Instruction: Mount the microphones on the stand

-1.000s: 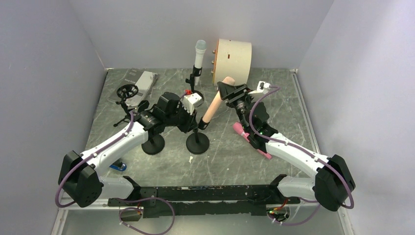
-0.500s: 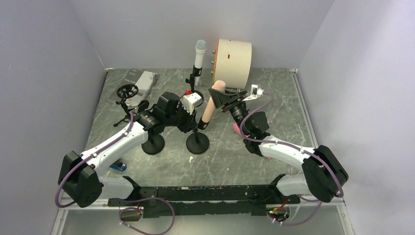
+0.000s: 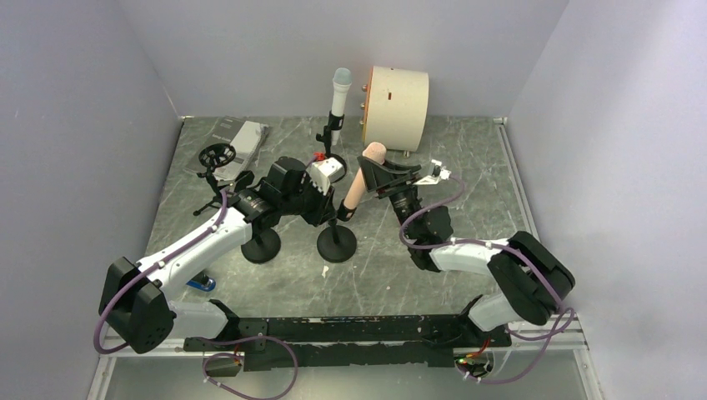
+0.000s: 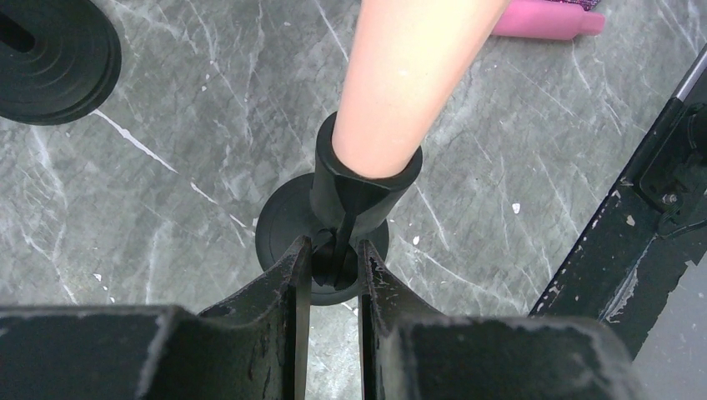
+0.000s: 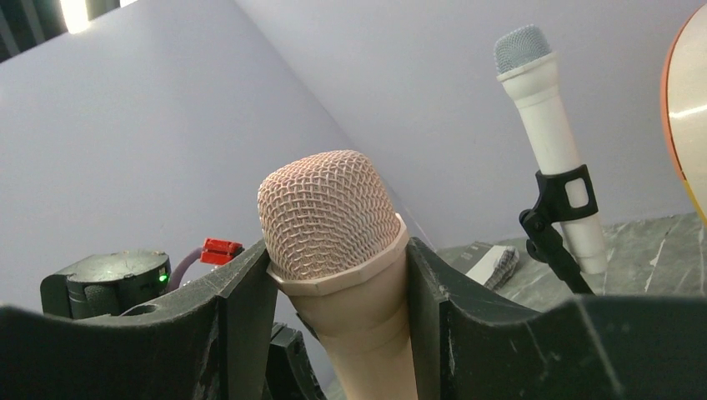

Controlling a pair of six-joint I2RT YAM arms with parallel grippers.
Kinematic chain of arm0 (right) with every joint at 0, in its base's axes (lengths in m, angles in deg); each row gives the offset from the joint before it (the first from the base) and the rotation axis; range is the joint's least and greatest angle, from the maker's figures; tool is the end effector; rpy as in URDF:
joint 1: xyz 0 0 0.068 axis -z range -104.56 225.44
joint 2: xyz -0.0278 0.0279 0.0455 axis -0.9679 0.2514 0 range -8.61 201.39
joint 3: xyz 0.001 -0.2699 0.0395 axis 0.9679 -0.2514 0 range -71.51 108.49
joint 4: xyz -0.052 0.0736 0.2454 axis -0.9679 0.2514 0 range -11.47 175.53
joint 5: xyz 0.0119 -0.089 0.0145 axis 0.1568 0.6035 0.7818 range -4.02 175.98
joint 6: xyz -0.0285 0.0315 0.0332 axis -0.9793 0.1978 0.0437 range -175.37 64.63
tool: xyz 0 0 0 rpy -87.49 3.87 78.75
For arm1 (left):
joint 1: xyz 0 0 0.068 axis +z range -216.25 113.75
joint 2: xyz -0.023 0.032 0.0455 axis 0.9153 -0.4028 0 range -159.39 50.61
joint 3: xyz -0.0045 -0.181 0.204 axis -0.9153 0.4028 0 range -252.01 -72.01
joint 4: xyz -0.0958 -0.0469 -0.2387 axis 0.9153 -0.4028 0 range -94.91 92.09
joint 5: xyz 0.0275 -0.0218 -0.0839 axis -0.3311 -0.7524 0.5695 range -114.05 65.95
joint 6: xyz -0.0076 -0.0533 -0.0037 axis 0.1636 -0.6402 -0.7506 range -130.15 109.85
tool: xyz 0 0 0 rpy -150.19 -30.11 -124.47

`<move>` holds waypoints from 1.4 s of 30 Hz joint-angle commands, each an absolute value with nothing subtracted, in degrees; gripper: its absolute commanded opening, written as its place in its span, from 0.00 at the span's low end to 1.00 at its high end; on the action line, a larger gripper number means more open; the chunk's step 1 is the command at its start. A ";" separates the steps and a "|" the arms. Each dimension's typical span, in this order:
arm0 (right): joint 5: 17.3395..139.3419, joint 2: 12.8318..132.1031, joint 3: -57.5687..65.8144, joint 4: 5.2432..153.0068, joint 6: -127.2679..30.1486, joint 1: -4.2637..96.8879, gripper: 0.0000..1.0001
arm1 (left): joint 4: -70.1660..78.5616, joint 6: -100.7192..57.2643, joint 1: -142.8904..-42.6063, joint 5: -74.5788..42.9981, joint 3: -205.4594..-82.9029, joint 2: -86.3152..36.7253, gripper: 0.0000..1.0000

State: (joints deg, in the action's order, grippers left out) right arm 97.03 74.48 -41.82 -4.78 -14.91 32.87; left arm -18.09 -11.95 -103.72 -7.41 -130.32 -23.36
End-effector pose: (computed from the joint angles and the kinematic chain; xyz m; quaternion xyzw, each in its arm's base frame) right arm 0.2085 0.1824 0.2690 0.0741 0.4998 0.5350 0.6771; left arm 0.2215 -0.1827 0.2955 0.3325 0.8185 -0.2727 0.3809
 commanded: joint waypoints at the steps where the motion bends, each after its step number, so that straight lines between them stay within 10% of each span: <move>1: 88.98 82.00 -46.36 6.82 -11.33 26.42 0.00 | -17.33 -12.88 -103.79 -9.47 -128.60 -25.30 0.03; 42: 105.26 95.66 -46.69 1.38 -6.73 15.39 0.00 | -17.81 -12.82 -103.79 -9.91 -128.41 -24.98 0.03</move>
State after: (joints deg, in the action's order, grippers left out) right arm 116.02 87.22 -39.33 -9.85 -12.50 24.06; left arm -19.31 -12.76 -103.46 -8.63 -130.32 -22.82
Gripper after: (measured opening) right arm 0.571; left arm 0.248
